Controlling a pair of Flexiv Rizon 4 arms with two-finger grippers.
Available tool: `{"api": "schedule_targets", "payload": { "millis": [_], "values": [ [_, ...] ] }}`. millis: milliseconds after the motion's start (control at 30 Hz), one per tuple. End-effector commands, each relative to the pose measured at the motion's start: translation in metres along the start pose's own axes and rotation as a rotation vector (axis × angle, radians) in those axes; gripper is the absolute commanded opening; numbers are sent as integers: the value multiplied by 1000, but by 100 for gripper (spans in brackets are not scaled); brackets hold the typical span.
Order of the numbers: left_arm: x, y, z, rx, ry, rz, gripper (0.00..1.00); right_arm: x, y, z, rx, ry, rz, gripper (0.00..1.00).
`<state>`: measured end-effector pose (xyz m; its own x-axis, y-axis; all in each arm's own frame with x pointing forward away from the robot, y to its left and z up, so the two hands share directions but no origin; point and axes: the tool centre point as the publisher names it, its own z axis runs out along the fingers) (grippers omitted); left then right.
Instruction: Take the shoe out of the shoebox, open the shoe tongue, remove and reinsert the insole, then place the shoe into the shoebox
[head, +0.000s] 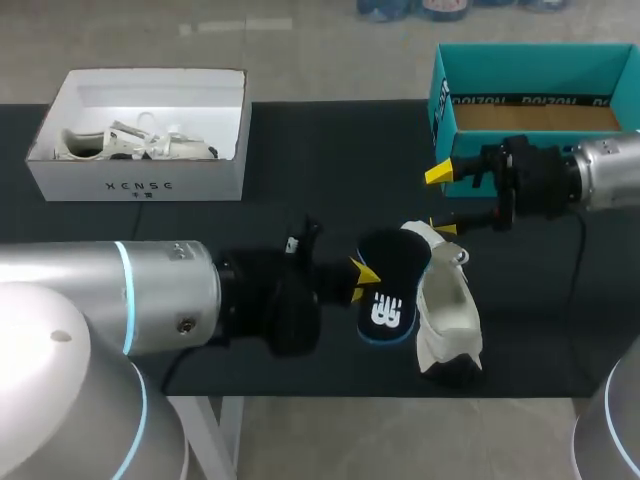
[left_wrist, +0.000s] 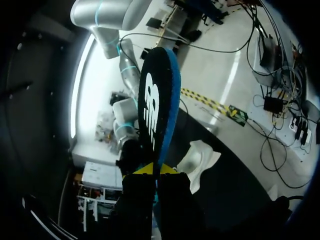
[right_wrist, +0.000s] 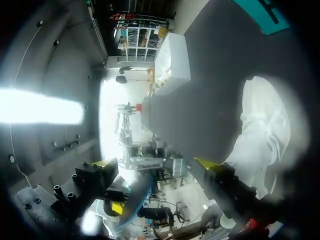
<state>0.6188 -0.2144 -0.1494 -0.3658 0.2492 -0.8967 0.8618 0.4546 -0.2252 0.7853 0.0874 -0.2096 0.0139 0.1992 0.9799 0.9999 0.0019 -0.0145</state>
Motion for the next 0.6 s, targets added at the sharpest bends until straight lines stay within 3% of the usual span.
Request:
{"api": "schedule_targets", "payload": {
  "millis": [33,400,600],
  "values": [
    [-12,15,28,-173,51,-10,0,0,0,1,-2,-1,1,100],
    [-8,35,56,-120,65,-12,0,0,0,1,-2,-1,1,100],
    [6,39,74,-95,81,-23,0,0,0,1,-2,-1,1,100]
  ]
}}
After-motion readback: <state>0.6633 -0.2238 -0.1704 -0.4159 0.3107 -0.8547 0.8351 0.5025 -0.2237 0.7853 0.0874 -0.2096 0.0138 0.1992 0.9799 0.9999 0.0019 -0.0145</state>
